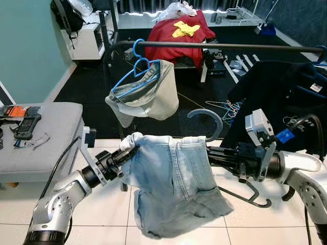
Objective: Hang hanger
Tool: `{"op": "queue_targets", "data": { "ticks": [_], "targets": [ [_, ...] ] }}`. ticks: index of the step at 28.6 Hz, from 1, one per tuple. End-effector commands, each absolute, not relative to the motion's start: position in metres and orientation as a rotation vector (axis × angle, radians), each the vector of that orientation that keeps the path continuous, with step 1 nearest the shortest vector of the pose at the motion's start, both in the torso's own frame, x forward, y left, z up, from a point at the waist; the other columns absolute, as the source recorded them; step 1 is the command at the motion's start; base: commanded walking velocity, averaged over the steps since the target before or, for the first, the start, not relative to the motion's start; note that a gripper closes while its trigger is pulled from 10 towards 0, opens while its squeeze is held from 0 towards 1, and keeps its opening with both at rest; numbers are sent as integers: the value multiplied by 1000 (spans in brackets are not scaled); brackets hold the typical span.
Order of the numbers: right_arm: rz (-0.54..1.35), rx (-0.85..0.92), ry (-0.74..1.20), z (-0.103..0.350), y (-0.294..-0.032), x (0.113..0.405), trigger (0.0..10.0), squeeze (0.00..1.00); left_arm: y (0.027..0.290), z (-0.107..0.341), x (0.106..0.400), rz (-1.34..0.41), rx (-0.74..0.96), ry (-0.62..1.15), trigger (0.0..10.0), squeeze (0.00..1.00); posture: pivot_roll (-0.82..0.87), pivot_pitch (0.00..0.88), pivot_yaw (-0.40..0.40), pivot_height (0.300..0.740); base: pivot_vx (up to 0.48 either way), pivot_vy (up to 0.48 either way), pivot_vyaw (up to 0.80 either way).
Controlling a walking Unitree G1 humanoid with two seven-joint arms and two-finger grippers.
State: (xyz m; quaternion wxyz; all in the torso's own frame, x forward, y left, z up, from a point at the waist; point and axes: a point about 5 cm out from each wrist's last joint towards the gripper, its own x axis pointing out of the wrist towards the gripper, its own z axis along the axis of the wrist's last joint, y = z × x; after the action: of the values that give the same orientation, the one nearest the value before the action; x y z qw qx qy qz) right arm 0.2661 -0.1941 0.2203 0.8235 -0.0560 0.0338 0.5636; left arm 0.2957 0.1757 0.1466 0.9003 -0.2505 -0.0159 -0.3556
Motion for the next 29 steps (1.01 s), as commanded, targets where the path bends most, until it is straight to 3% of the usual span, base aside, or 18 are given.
{"op": "queue_targets", "data": {
  "ticks": [1, 29],
  "targets": [
    [1227, -130, 66, 223, -191, 266, 10000, 0, 182, 146, 299, -665, -533, -64, 0, 0, -47, 76, 35, 740, 0, 0, 0],
    [1222, -128, 59, 224, -189, 259, 10000, 0, 220, 151, 324, -255, -578, -204, 0, 0, -56, 59, 49, 740, 0, 0, 0]
  ]
}}
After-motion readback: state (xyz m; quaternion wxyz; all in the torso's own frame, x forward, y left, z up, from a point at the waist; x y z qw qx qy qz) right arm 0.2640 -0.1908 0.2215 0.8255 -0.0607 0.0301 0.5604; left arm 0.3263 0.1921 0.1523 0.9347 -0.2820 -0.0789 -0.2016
